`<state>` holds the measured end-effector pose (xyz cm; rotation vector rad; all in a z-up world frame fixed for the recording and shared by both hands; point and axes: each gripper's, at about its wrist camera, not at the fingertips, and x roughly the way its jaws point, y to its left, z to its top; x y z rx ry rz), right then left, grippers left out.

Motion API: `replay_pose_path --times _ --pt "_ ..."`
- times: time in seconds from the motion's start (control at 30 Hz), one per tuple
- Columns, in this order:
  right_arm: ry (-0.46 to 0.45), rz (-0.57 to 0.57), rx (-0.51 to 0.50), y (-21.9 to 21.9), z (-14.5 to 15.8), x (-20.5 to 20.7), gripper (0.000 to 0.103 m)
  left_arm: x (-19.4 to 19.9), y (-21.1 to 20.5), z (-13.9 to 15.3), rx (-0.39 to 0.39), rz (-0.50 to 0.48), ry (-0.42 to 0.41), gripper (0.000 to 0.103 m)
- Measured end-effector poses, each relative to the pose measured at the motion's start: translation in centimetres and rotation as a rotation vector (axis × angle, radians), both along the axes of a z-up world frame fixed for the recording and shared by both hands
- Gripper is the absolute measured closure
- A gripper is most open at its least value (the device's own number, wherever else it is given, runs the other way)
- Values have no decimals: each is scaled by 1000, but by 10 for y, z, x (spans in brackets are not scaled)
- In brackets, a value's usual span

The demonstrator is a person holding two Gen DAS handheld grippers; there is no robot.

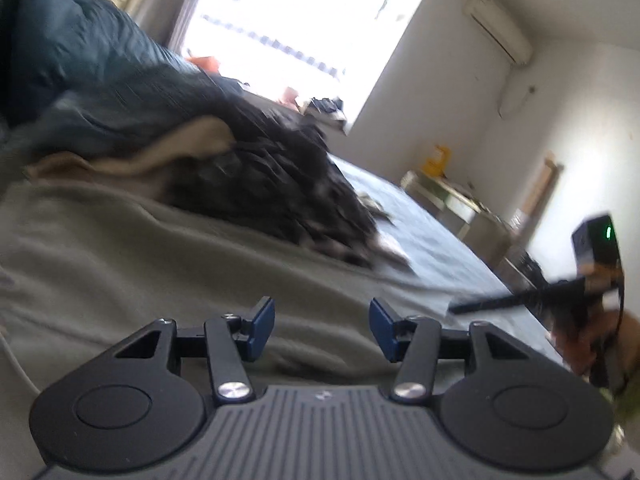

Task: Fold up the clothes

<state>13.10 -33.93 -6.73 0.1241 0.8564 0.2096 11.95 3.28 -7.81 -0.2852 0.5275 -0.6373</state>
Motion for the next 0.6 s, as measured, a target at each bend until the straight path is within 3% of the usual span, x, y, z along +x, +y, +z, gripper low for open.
replay_pose_path --times 0.17,0.27,0.33,0.5,0.6 --pt "49 74 51 29 -29 32 73 36 -12 -29 105 27 20 51" --pt "136 61 -27 31 -55 42 73 46 -9 -56 137 12 107 51" --pt "161 45 -103 21 -63 39 75 48 0 -64 112 -8 142 51" --pt "166 -95 -160 -2 -29 29 73 47 17 -57 35 -39 134 51" --pt "77 -45 -95 15 -1 37 71 48 18 -52 -3 -46 96 49"
